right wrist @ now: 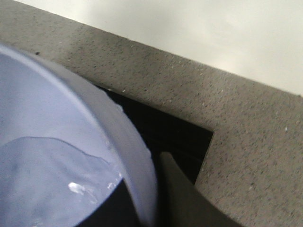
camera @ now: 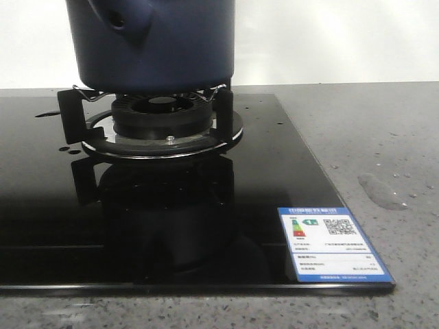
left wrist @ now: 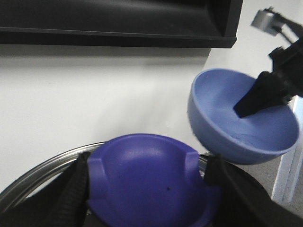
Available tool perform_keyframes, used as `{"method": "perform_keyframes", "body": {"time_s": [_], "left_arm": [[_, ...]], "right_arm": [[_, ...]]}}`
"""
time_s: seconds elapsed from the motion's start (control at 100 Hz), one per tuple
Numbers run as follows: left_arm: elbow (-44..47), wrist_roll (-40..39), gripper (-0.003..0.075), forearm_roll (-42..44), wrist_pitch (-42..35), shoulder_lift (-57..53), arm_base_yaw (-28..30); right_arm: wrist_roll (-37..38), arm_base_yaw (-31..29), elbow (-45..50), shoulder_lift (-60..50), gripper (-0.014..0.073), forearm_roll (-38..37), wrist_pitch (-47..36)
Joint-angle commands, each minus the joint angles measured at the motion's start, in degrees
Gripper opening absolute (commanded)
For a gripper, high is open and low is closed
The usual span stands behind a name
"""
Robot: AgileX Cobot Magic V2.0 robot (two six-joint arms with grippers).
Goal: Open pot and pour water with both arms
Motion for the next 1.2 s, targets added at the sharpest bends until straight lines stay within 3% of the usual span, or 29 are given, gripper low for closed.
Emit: {"method": "perform_keyframes", "body": {"time_s": [0.0, 0.54, 1.19], "left_arm": [[-2.2, 0.0, 0.0242, -3.2, 0.5, -0.5, -0.6], [-2.2, 0.0, 0.0242, -3.2, -0.2, -0.5, -1.5], [-2.2, 0.2, 0.0242, -3.2, -2.3, -0.5, -4.6]], "right_arm": [[0.3, 1.5, -2.2, -2.1, -0.0057, -4.4, -6.6], [3.5, 12.8, -2.2, 0.4, -0.0057, -37.0, -15.4], [4.8, 19.5, -2.1, 4.3, -0.0057, -64.1, -15.4]]}}
